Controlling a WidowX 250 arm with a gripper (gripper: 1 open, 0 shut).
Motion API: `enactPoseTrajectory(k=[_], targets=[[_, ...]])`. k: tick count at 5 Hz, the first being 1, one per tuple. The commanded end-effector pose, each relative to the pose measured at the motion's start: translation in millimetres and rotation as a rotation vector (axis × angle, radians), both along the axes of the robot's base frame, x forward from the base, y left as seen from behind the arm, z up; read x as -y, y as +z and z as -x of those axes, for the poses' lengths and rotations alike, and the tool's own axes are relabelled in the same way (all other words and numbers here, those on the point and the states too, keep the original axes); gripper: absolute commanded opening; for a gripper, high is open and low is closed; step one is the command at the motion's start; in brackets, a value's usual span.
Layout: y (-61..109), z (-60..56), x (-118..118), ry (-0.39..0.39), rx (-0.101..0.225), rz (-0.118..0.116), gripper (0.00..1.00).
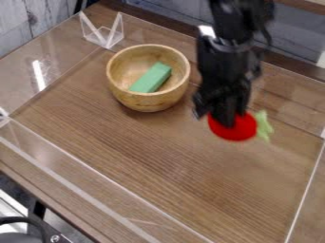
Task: Move the red object to the left side of the table
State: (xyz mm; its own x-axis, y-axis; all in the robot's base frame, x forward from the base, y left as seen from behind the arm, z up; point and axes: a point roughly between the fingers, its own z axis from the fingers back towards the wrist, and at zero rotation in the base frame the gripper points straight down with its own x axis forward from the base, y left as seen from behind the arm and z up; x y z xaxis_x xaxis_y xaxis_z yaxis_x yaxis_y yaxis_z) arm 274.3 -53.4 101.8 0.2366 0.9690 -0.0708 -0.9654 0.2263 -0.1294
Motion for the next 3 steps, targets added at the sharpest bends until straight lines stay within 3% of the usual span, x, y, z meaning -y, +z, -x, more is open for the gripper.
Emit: enactPoseTrajectory(k=[1, 2, 3], targets=[[24.4, 7.7, -26.7, 0.041, 0.065, 0.007, 0.00], [20.6, 15.0, -35.2, 0.082, 0.075, 0.004, 0.00], [32.4, 15.2, -42.6, 0.116, 0.081, 0.009, 0.00]])
